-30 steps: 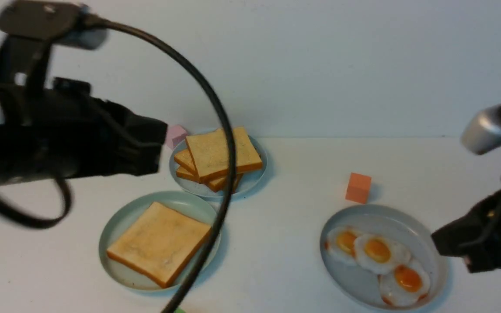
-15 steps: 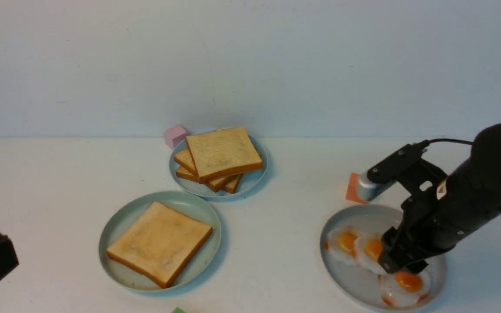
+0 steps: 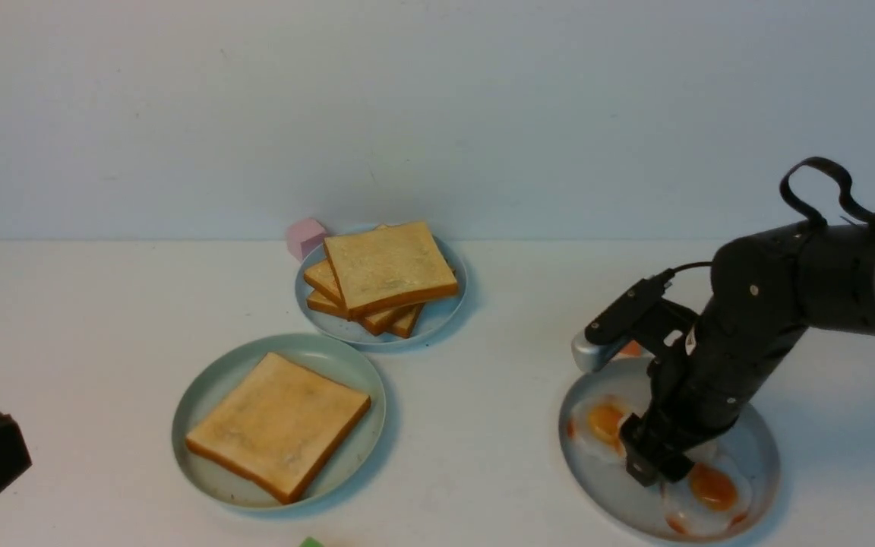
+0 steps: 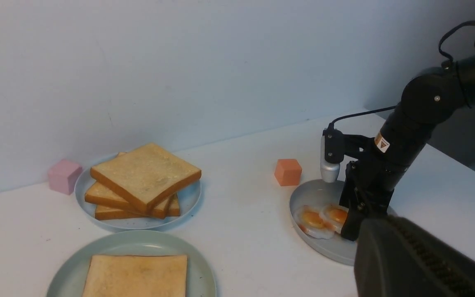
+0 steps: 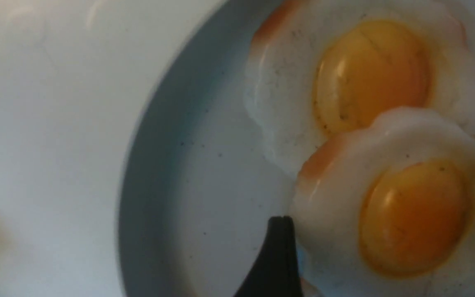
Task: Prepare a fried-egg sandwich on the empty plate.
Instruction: Use the right arm to grab a fried egg, then use the right arm to place the fried egg on the slice of bread in the middle
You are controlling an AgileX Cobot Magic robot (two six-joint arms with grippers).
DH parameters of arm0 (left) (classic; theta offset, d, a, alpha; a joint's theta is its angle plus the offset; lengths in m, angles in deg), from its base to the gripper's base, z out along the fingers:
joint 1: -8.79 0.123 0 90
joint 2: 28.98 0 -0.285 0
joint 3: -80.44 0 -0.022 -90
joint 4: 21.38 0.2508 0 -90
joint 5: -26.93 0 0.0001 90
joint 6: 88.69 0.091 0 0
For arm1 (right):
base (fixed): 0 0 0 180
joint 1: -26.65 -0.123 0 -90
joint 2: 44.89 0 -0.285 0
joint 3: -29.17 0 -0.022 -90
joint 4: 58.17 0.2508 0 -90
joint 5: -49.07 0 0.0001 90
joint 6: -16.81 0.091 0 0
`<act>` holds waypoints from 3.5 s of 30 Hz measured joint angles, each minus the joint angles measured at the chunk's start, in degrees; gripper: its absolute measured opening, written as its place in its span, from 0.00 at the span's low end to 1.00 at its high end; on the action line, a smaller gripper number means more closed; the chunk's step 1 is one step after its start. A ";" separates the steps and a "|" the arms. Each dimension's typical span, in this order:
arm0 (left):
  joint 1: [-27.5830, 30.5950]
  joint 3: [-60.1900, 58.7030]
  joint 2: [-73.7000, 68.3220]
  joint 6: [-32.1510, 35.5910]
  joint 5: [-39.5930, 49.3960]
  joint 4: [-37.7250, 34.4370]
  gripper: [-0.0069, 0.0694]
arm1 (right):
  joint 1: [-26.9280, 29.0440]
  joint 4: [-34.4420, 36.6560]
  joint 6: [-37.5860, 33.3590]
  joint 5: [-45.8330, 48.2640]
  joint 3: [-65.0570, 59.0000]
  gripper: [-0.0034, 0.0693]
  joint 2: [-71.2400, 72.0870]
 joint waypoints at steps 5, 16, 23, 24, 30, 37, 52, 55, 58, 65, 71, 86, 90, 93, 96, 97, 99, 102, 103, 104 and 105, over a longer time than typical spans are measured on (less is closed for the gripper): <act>0.00 0.00 0.00 0.00 0.00 0.00 0.07 | 0.00 -0.38 -0.74 0.00 0.52 0.90 -0.86; 0.00 0.00 0.00 0.00 -0.02 0.00 0.07 | -0.17 -2.22 -0.93 -0.46 1.02 0.77 -2.12; 0.00 -0.19 0.00 0.00 -0.02 0.00 0.07 | -0.18 -2.45 -0.63 -0.30 1.03 0.77 -1.77; 0.00 -0.19 0.00 0.00 -0.02 0.00 0.07 | -0.18 -2.41 -0.32 -0.23 1.03 0.77 -1.51; 0.00 -0.19 0.00 0.00 0.03 0.00 0.07 | -0.12 -2.79 0.84 2.32 0.46 0.77 0.46; 0.00 -0.19 0.00 0.00 -0.02 0.00 0.07 | -0.12 -2.81 0.97 3.26 0.39 0.77 1.73; 0.00 -0.19 0.00 0.00 0.03 0.00 0.07 | -0.76 -2.65 2.06 3.23 0.39 0.97 1.79; 0.00 -0.19 0.00 0.00 0.03 0.00 0.07 | -1.08 -2.78 2.06 3.04 0.39 0.97 1.79; 0.00 -0.19 0.00 0.00 0.08 0.00 0.07 | -1.13 -2.82 2.19 2.80 0.39 0.94 1.24; 0.00 -0.19 0.00 0.00 0.48 0.00 0.07 | -1.14 -4.15 3.64 0.93 0.46 0.92 -1.18; 0.00 -0.19 0.00 0.00 0.48 0.00 0.07 | -1.26 -6.48 4.87 1.09 0.84 0.84 -1.80; 0.00 -0.19 0.00 0.00 0.48 0.00 0.07 | -1.26 -7.64 5.09 9.84 2.30 0.76 3.33; 0.00 -0.19 0.00 0.00 0.48 0.00 0.07 | -1.26 -6.61 5.16 10.75 2.68 0.75 6.86; 0.00 -0.19 0.00 0.00 0.55 0.24 0.07 | -1.96 -4.65 6.33 11.63 2.82 0.75 8.83; 0.00 -0.19 0.00 0.00 1.25 2.09 0.07 | -5.59 -2.98 8.24 12.47 4.39 0.75 9.64; 0.00 -0.19 0.00 -0.06 1.72 2.99 0.07 | -7.84 -2.46 9.14 12.48 5.82 0.75 9.75; 0.00 -0.19 0.00 -0.81 1.96 4.32 0.07 | -13.23 -1.65 10.83 11.95 10.05 0.75 9.42; 0.00 -0.19 0.22 -1.62 1.53 4.75 0.07 | -20.23 -1.26 12.23 9.88 17.18 0.75 7.17; 0.00 0.08 0.27 -2.31 1.47 4.88 0.07 | -22.91 -1.20 12.50 8.83 21.41 0.75 4.75; 0.00 0.04 0.29 -2.42 1.47 4.88 0.07 | -23.31 -1.14 12.51 8.63 22.04 0.75 4.33; 0.00 0.64 0.40 -2.92 1.56 4.95 0.07 | -25.98 -1.06 12.61 8.17 26.42 0.75 1.04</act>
